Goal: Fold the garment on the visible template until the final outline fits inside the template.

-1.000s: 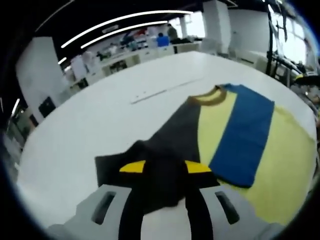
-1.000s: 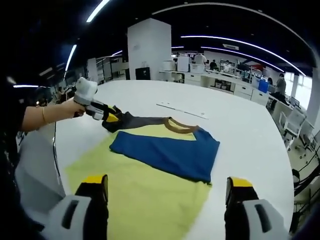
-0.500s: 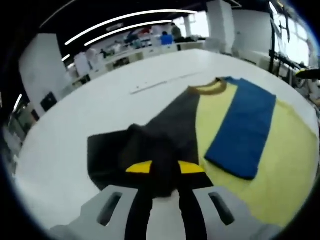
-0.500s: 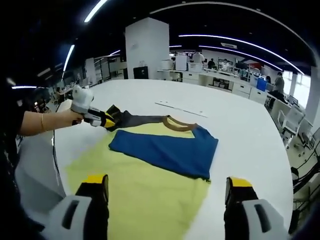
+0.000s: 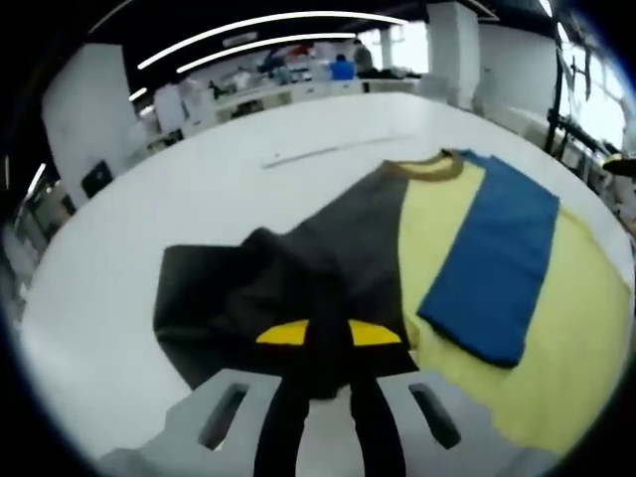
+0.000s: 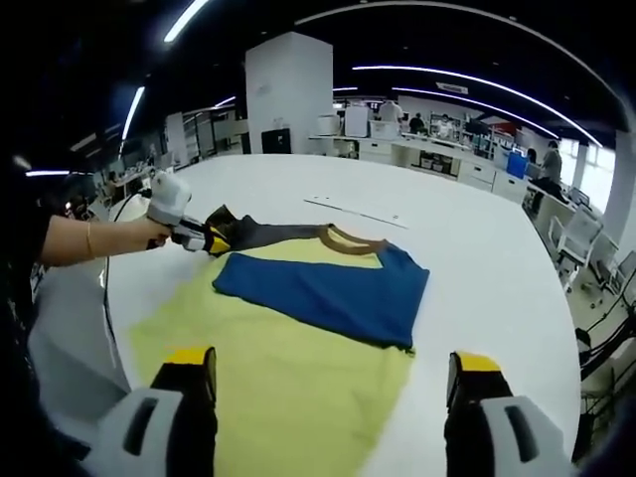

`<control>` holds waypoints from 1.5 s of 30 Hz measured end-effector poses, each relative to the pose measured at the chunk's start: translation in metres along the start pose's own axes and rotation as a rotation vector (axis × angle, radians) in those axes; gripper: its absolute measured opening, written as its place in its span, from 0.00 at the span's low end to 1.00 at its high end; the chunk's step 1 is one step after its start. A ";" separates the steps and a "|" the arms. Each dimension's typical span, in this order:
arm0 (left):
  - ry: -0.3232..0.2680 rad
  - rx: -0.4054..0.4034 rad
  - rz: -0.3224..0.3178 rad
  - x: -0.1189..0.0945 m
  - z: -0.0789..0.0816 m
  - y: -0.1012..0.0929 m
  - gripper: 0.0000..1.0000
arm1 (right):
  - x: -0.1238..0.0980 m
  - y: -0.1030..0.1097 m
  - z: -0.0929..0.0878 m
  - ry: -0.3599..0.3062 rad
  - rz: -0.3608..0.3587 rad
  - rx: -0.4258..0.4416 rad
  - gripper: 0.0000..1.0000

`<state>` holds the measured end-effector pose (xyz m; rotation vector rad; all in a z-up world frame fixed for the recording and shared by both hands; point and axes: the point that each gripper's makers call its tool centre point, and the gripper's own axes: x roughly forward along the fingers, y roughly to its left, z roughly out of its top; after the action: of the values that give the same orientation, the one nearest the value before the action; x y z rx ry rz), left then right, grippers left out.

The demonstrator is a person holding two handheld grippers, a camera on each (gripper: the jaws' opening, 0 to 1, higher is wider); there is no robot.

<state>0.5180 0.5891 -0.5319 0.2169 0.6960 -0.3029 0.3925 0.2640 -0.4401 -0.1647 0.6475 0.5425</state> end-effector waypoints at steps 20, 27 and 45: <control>-0.107 0.054 -0.050 -0.035 0.055 -0.007 0.00 | -0.004 0.004 0.000 -0.006 0.016 -0.009 0.98; -0.190 0.046 -0.120 -0.043 0.106 -0.037 0.00 | -0.005 0.005 -0.001 -0.005 0.018 -0.006 0.99; -0.240 0.063 -0.289 -0.026 0.159 -0.142 0.00 | -0.009 0.002 -0.019 0.020 0.014 0.034 0.99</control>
<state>0.5446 0.4150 -0.4094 0.1359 0.4792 -0.6171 0.3751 0.2562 -0.4490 -0.1334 0.6771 0.5438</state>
